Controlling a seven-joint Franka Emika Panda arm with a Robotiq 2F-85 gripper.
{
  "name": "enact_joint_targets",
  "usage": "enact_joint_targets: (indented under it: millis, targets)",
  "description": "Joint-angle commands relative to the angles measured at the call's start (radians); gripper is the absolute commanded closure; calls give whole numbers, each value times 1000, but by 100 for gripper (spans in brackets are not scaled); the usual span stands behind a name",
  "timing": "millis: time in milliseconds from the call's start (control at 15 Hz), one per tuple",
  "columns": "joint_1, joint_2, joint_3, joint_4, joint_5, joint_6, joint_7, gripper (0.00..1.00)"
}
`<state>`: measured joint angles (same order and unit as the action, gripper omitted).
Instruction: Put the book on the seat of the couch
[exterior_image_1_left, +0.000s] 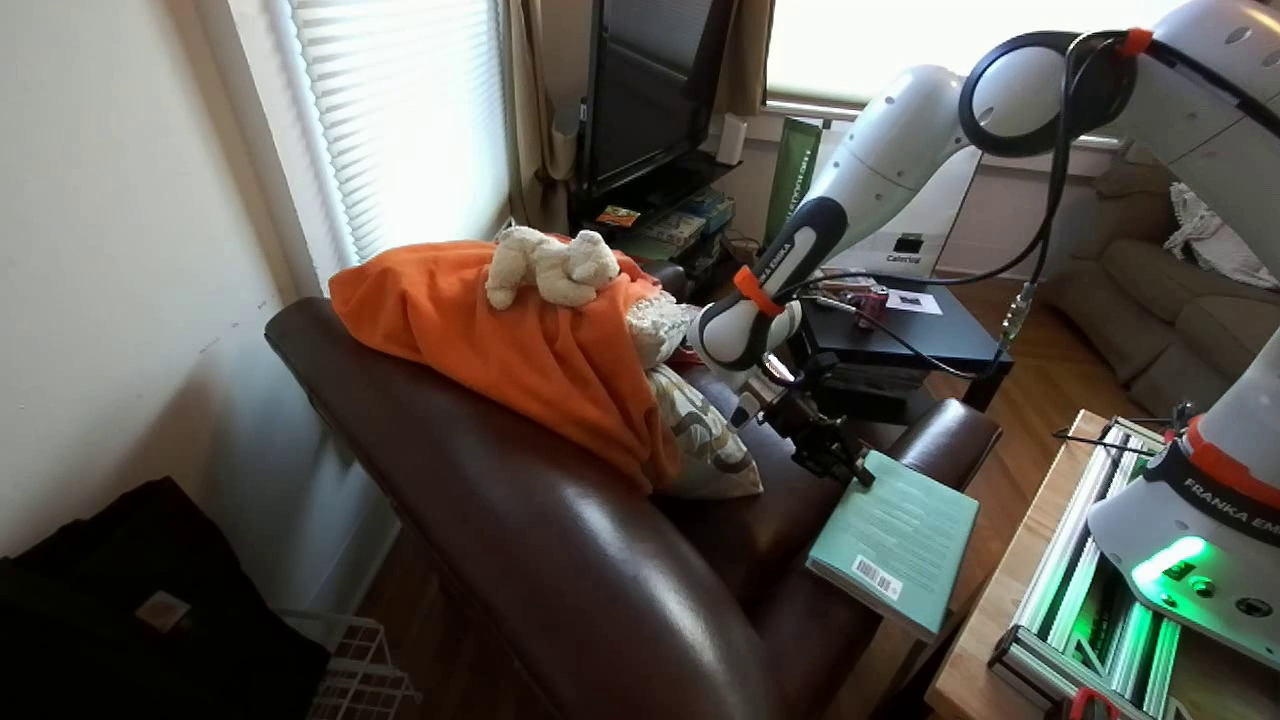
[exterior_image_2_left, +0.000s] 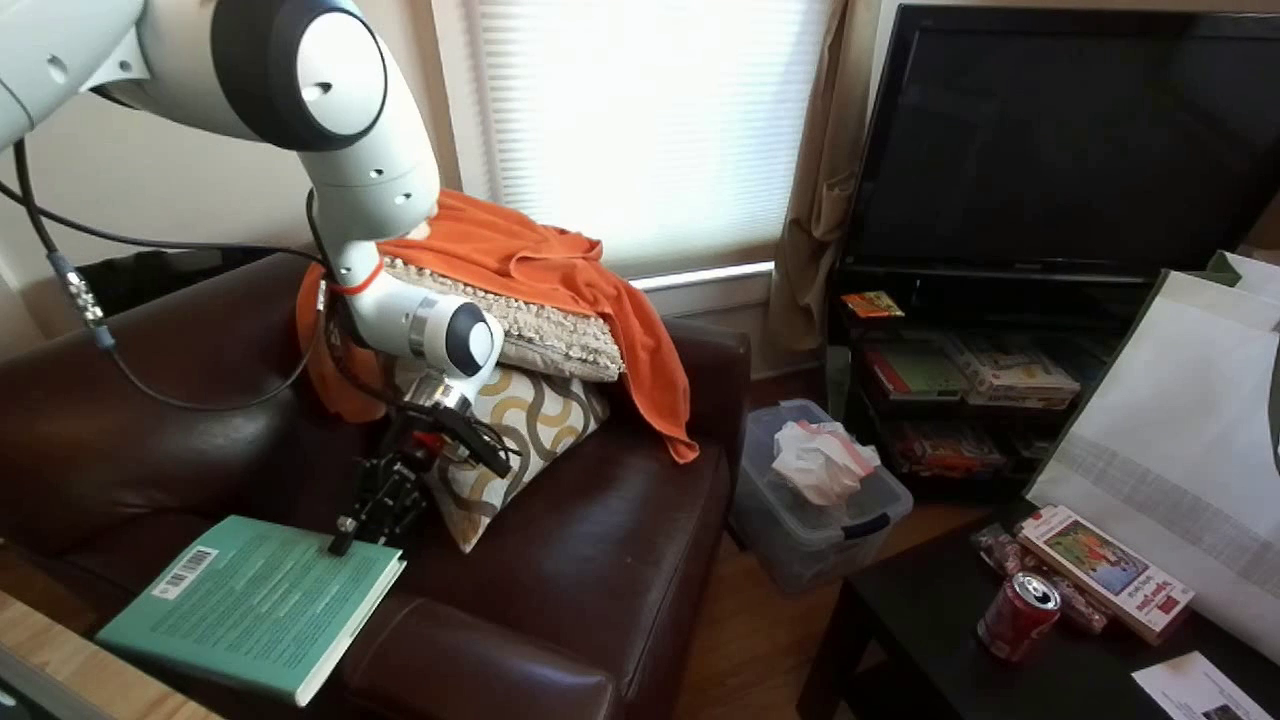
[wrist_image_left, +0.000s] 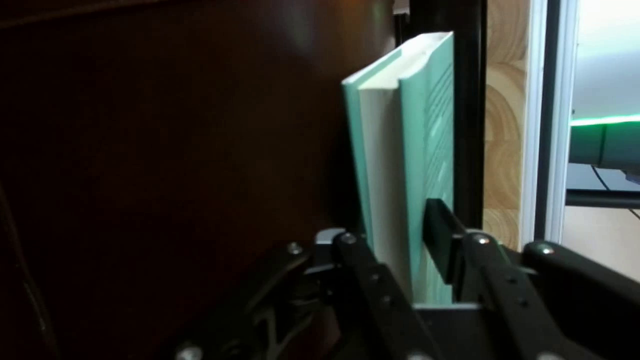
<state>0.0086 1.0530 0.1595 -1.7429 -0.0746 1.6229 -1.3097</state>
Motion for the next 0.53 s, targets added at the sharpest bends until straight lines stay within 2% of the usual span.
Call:
enact_joint_targets:
  millis: [0,67,267,467]
  targets:
    - [-38,-105,25,-129,-33,69,-62,91]
    - [-56,-130,28,-137,-26,47,-101,94]
    - [-122,-205,25,-149,-1,-19,-236,94]
    - [-218,-265,0,-114,74,-82,-347,93]
